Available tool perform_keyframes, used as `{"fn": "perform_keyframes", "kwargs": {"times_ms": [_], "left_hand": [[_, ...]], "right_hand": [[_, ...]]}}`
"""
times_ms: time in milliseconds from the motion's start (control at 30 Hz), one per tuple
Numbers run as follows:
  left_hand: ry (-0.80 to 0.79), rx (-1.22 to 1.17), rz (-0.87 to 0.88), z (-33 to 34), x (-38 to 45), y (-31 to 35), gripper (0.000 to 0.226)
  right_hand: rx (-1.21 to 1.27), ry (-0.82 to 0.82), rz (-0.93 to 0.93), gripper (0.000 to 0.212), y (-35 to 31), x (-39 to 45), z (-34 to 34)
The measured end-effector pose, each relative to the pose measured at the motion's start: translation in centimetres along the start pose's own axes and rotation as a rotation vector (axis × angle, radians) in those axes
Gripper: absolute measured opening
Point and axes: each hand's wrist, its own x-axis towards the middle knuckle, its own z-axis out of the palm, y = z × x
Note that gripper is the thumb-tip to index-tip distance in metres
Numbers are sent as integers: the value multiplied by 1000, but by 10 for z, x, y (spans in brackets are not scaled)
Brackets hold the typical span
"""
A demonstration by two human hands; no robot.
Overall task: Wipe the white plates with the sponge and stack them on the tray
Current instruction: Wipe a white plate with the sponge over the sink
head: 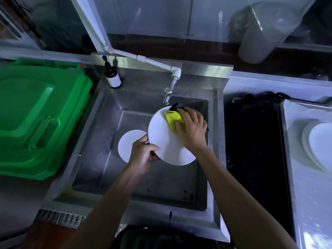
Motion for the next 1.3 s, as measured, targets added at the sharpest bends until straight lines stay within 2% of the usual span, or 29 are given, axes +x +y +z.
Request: {"fn": "perform_keyframes", "kwargs": {"times_ms": [267,633,900,1067,1300], "left_hand": [[32,-89,30,-22,22,16,42],[17,-154,-5,-47,39,21,33],[90,-177,-19,-55,40,25,25],[92,-183,-11,-58,38,24,23],[93,-133,-19,-59,33,21,21]], "right_hand": [[51,-42,185,49,-18,-27,11],[54,-55,223,47,-77,-67,42],[48,-32,246,45,-112,-84,57],[53,-3,198,46,-100,-89,57],[28,-2,233,48,-66,-77,45]]}}
